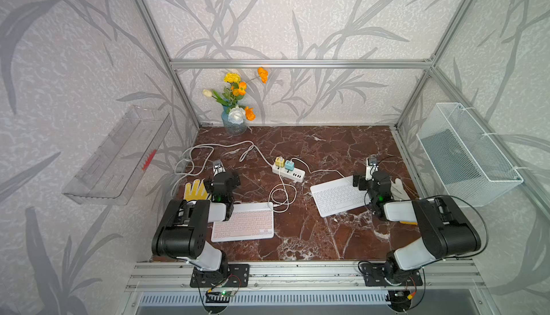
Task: Unplug the wireless keyboard
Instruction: Remove the plug from the socket.
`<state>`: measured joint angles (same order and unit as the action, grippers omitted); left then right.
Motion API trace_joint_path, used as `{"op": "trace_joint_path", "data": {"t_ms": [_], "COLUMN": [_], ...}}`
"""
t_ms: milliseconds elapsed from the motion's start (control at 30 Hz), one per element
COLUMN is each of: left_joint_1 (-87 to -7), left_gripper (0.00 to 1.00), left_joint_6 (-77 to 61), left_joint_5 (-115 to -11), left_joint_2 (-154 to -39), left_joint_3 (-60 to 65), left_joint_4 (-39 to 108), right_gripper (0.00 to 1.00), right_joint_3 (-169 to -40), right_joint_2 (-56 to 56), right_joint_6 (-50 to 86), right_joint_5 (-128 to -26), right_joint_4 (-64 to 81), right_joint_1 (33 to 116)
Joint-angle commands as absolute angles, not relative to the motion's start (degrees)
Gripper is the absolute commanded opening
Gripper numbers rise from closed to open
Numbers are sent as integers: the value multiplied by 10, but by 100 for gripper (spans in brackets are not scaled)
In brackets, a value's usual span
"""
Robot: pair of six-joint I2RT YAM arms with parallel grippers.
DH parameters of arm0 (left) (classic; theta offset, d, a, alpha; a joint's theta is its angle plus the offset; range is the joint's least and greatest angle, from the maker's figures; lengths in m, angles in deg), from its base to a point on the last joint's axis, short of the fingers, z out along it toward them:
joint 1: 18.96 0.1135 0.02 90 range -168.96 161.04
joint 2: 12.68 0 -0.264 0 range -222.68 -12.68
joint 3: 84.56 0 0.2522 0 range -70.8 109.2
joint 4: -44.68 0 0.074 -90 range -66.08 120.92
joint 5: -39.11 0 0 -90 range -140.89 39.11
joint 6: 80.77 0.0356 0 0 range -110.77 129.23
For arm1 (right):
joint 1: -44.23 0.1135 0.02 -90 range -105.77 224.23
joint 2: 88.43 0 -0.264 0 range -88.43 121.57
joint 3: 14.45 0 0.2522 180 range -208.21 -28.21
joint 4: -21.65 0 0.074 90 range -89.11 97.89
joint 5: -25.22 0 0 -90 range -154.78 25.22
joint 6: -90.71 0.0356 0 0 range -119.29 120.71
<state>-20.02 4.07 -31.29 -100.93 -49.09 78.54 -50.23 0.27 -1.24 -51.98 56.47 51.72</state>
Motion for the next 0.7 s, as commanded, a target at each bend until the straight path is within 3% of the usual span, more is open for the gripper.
{"op": "trace_joint_path", "data": {"t_ms": [0, 667], "left_joint_1": [-202, -201], "left_gripper": [100, 100], "left_joint_6": [40, 40], "left_joint_5": [-309, -309], "left_joint_2": [-1001, -1001], "left_joint_3": [-481, -480], "left_joint_4": [788, 786], "right_gripper": [99, 99], "right_joint_3": [-509, -510], "right_joint_2": [-4, -4], "right_joint_6": [-12, -11], "right_joint_5": [-519, -519], "right_joint_4": [568, 568], "right_joint_1": [518, 518]}}
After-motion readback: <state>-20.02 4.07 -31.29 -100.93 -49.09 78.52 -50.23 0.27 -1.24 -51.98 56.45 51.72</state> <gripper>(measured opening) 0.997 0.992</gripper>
